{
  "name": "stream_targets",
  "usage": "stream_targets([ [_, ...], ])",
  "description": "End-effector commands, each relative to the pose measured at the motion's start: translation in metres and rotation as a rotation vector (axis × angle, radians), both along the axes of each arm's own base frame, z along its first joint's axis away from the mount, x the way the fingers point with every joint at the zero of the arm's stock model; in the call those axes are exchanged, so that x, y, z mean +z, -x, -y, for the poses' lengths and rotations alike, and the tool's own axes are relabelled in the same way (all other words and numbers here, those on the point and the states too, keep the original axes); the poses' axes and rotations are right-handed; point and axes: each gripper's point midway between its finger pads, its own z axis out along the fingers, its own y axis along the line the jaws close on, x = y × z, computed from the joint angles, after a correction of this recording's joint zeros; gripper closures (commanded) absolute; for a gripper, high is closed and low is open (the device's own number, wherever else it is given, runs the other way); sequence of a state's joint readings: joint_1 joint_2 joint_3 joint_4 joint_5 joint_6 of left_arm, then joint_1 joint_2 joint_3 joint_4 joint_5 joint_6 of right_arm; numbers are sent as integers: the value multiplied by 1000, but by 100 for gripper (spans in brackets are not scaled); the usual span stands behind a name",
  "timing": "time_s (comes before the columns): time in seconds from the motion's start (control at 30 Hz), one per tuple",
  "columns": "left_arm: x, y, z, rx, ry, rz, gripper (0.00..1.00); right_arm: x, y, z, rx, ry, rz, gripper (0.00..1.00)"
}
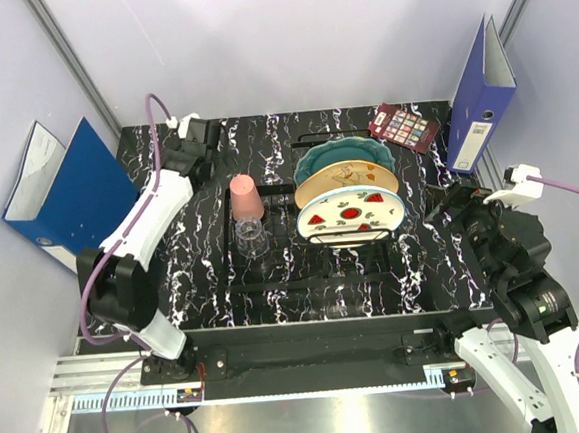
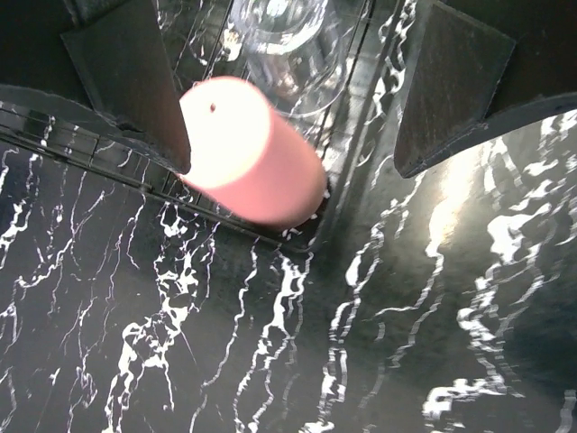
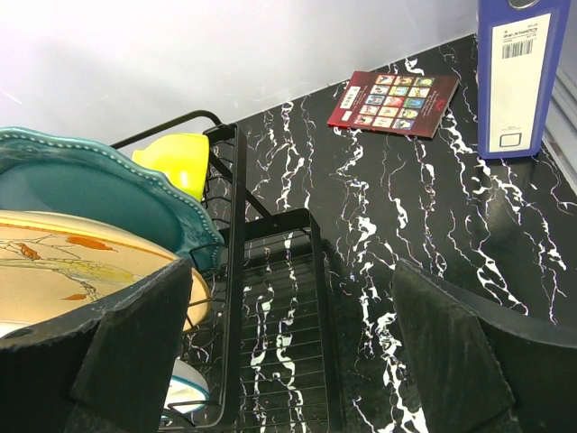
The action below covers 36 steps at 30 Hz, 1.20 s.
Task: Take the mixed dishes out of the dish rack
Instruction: Pick up the cup from the dish rack.
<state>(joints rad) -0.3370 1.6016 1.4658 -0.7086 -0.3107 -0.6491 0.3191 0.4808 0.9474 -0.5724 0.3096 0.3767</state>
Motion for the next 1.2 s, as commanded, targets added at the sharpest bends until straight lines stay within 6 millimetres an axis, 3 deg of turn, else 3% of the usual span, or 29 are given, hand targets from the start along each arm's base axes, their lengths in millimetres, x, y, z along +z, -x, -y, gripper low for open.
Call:
stream_targets([
  [0.0, 21, -14, 16, -40, 16, 66, 1, 2, 4, 0, 2, -12, 17, 0],
  [0.23, 17, -13, 30, -110, -28, 86, 1, -8, 4, 1, 0, -12, -1, 0],
  [0.47, -4, -16, 52, -186, -63, 47, 1, -8, 4, 0, -2, -10, -6, 0],
  [0.63, -29, -12, 48, -165, -91, -9, 1, -10, 2, 1, -6, -8, -13, 0],
  [0.83, -42, -13, 44, -146, -118, -39, 2, -10, 1, 1, -9, -1, -16, 0],
  [1.0, -42, -14, 44, -149, -120, -38, 37, -12, 1, 3, -16, 0, -18, 0],
  [1.17, -45, -8, 41, -150, -130, -45, 56, -12, 1, 3, -17, -3, -17, 0],
])
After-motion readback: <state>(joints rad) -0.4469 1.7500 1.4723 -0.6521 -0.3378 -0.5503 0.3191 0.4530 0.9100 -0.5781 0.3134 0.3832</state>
